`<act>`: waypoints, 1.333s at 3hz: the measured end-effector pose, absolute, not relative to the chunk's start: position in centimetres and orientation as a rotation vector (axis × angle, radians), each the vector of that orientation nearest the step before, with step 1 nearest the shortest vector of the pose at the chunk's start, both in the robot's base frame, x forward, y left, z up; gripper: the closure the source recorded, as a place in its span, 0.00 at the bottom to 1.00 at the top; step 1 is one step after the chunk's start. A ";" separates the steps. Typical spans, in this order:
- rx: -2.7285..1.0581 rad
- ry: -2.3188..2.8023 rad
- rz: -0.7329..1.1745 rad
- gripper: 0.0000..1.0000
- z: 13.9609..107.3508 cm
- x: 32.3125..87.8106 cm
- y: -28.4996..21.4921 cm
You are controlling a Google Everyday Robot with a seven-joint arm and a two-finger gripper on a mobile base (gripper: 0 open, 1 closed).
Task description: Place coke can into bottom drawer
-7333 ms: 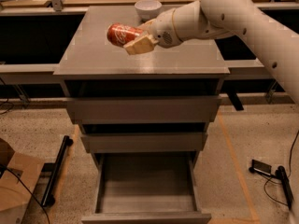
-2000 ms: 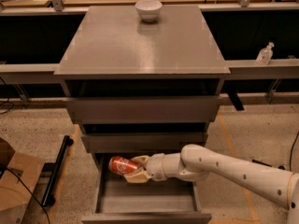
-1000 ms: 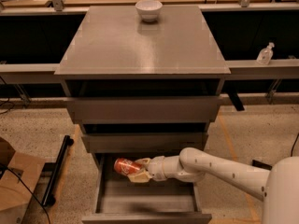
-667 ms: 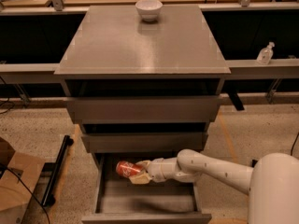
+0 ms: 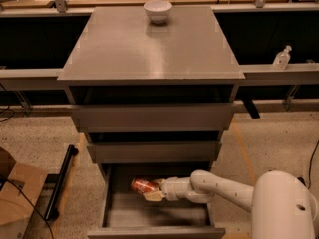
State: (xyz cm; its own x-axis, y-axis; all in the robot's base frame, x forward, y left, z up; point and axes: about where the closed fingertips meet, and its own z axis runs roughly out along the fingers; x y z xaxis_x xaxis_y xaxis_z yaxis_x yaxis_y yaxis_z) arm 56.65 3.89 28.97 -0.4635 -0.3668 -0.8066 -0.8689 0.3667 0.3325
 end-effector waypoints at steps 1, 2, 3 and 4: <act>-1.046 2.010 1.028 1.00 28.1 56.7 3.8; -1.056 2.056 1.021 1.00 26.6 56.8 4.0; -1.062 2.104 1.010 1.00 23.7 57.0 4.0; -1.024 2.104 0.984 1.00 20.1 57.5 3.3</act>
Offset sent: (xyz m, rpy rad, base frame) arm 0.0045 -0.0018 -0.0435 -0.0791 0.0799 -0.0145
